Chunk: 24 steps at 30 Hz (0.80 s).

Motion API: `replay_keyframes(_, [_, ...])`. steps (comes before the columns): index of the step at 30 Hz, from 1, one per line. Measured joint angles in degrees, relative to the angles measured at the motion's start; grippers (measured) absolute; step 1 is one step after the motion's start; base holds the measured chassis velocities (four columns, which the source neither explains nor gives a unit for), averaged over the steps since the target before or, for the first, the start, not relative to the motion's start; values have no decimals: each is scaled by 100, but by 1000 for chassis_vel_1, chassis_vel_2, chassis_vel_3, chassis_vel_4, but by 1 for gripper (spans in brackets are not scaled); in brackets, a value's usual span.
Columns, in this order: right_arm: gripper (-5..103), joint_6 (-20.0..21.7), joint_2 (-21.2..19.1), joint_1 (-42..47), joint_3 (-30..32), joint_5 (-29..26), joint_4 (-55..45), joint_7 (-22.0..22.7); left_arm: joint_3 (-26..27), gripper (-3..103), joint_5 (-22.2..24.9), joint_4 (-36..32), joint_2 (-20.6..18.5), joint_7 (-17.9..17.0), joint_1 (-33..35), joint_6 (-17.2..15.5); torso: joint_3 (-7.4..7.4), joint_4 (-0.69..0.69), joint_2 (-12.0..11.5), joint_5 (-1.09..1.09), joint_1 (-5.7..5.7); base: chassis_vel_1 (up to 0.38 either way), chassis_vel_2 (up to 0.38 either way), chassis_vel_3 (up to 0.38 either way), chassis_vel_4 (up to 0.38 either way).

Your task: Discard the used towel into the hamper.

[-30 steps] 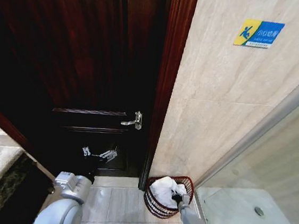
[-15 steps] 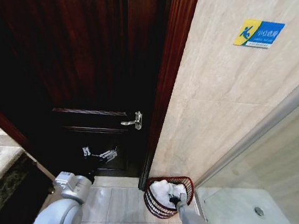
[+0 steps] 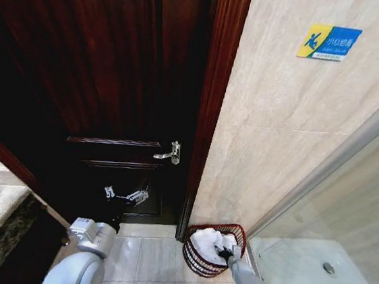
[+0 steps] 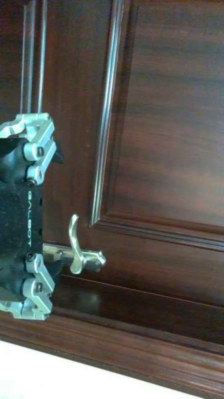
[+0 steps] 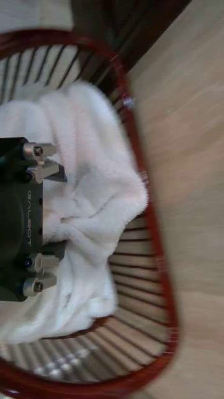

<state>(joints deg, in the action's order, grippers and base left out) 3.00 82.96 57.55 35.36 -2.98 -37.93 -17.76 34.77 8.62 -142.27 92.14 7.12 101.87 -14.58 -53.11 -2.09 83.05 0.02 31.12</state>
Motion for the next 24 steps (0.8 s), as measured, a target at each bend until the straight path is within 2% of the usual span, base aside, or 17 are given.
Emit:
replay_keyframes(1, [66, 81, -9, 154, 4, -56, -314, 2, 0, 100, 0, 0, 0, 0, 0, 0, 0, -1, 0, -2, 0, 0, 0, 0, 0])
replay_keyframes(3, [77, 156, -44, 422, 9, -151, -823, 8, 0, 100, 0, 0, 0, 0, 0, 0, 0, -1, 0, -3, 0, 0, 0, 0, 0])
replay_keyframes(4, [77, 156, -44, 422, 9, -151, -823, 8, 0, 100, 0, 0, 0, 0, 0, 0, 0, -1, 0, -3, 0, 0, 0, 0, 0])
replay_keyframes(6, [88, 216, -105, 917, 29, -360, -1561, 26, 0, 100, 0, 0, -1, 0, 0, 0, 0, 0, 0, -3, 1, 0, 0, 0, 0])
replay_keyframes(7, [88, 216, -105, 917, 29, -360, -1561, 26, 0, 100, 0, 0, -1, 0, 0, 0, 0, 0, 0, -3, 1, 0, 0, 0, 0])
replay_keyframes(10, [99, 152, -111, 1613, 91, -641, -2553, 116, 0, 100, 0, 0, 1, 0, 0, 0, 1, 1, 0, -2, 0, 0, 0, 0, 0])
replay_keyframes(11, [99, 152, -111, 1613, 91, -641, -2553, 116, 0, 100, 0, 0, 1, 0, 0, 0, 1, 1, 0, -2, 0, 0, 0, 0, 0])
replay_keyframes(14, [100, -72, -83, 2312, 145, -793, -3647, 190, 0, 100, 0, 0, -1, 0, 0, 0, 1, 1, 0, -3, 0, 0, 0, 0, 0])
replay_keyframes(15, [100, -72, -83, 2312, 145, -793, -3647, 190, 0, 100, 0, 0, -1, 0, 0, 0, 1, 1, 0, -3, 0, 0, 0, 0, 0])
replay_keyframes(18, [100, -162, 2, 2819, 221, -940, -4674, 286, 0, 100, 0, 0, 1, 0, 0, 0, 1, 0, 0, -3, 0, 0, 0, 0, 0])
replay_keyframes(20, [100, -172, 16, 2935, 233, -970, -4911, 319, 0, 100, 0, 0, 0, 0, 0, 0, 1, -1, 0, -3, 0, 0, 0, 0, 0])
replay_keyframes(22, [100, -257, 76, 3343, 279, -988, -5757, 404, 0, 100, 0, 0, 0, 0, 0, 0, 1, 0, 0, -3, 0, 0, 0, 0, 0])
replay_keyframes(24, [100, -295, 118, 3499, 297, -980, -6065, 432, 0, 100, 0, 0, 1, 0, 0, 0, 1, 0, 1, -4, 0, 0, 0, 0, 0])
